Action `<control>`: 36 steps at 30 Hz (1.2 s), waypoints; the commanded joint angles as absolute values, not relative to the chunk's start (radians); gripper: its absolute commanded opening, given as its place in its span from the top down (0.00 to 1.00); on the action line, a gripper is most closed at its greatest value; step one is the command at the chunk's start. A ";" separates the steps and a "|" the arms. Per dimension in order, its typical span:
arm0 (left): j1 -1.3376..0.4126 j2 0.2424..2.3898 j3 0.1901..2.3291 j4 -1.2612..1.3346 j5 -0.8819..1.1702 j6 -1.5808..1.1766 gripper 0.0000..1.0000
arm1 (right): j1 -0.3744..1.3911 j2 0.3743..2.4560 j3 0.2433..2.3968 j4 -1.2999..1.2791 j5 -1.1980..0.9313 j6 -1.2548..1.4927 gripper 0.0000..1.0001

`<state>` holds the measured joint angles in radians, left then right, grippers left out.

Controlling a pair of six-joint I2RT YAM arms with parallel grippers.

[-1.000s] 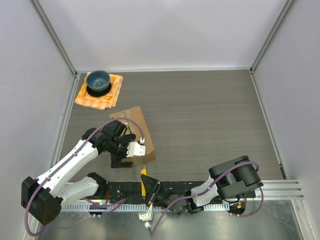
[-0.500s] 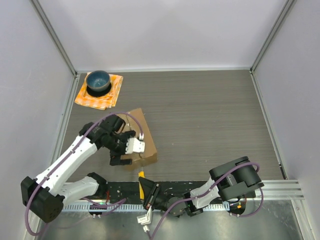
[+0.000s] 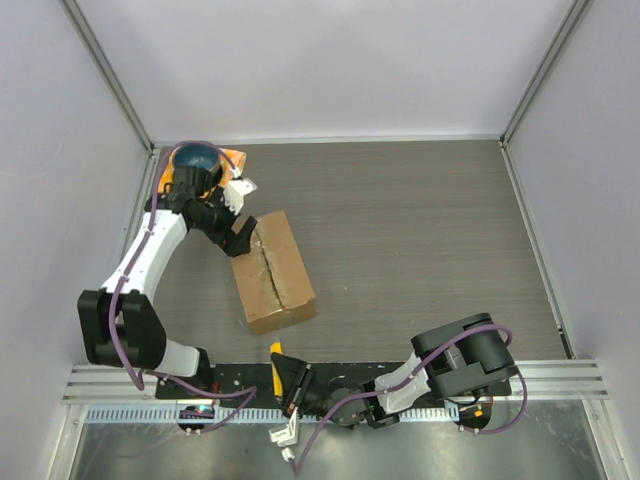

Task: Unpack the express box
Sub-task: Adjust the express box at the center of the board.

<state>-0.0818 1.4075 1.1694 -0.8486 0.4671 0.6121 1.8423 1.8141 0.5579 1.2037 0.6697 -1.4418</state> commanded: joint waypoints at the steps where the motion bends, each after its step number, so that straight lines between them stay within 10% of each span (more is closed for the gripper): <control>1: -0.081 1.494 1.284 -0.735 0.548 0.390 0.00 | 1.827 1.842 0.595 1.428 0.646 -1.420 0.99; 16: -0.205 1.945 1.632 -1.071 0.805 0.655 0.00 | 1.816 1.839 0.581 1.436 0.649 -1.408 0.99; 36: -0.281 1.770 1.663 -1.140 0.769 0.661 0.00 | 1.855 1.746 0.566 1.298 0.667 -1.338 0.99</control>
<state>-0.3054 1.8767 1.5875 -1.0992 0.7914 0.6922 1.8282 1.8194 0.5648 1.2026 0.6598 -1.3800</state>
